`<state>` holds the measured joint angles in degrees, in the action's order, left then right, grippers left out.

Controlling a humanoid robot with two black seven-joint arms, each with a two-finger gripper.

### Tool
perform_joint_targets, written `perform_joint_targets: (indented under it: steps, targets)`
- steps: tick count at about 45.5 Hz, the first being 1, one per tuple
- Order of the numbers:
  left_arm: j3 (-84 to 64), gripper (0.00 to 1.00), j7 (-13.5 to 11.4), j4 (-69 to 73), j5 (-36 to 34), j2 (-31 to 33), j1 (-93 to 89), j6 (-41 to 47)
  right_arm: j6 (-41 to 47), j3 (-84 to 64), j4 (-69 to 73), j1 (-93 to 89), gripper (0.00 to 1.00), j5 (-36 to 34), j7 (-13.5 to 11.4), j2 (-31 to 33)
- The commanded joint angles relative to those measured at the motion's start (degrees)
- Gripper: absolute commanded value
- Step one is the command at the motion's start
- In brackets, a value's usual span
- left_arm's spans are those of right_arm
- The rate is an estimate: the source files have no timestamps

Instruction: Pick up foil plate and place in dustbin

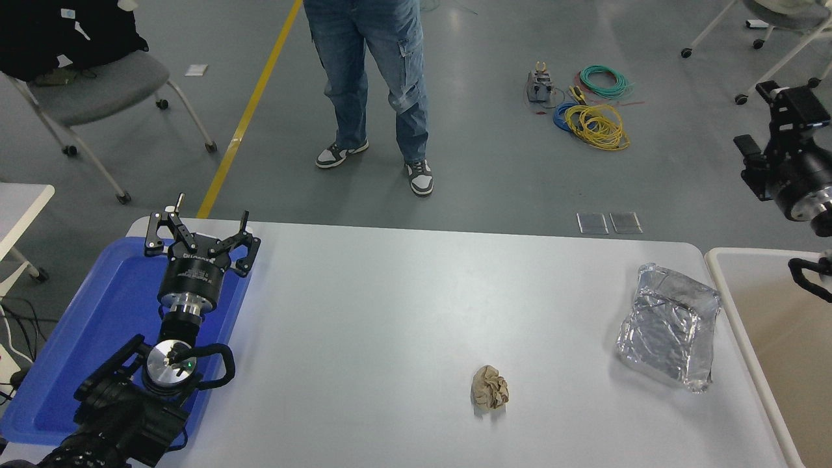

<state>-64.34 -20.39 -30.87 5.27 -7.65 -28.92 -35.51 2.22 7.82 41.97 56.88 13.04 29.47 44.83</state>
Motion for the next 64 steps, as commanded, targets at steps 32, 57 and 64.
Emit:
perform_joint_targets:
  steps: [32, 57, 64]
  targets:
    - [0.00, 1.00, 0.00, 0.02, 0.00, 0.00, 0.01, 0.00, 28.27, -80.03, 3.64, 45.58, 1.00, 0.93, -10.74, -12.65]
    - [0.00, 1.00, 0.00, -0.07, 0.00, 0.00, 0.01, 0.00, 42.78, -87.88, 16.30, 61.24, 1.00, 0.23, -11.01, -24.88]
    - [0.00, 1.00, 0.00, 0.02, 0.00, 0.00, 0.01, 0.00, 42.78, -88.32, 17.10, 61.86, 1.00, -0.04, -11.01, -28.48]
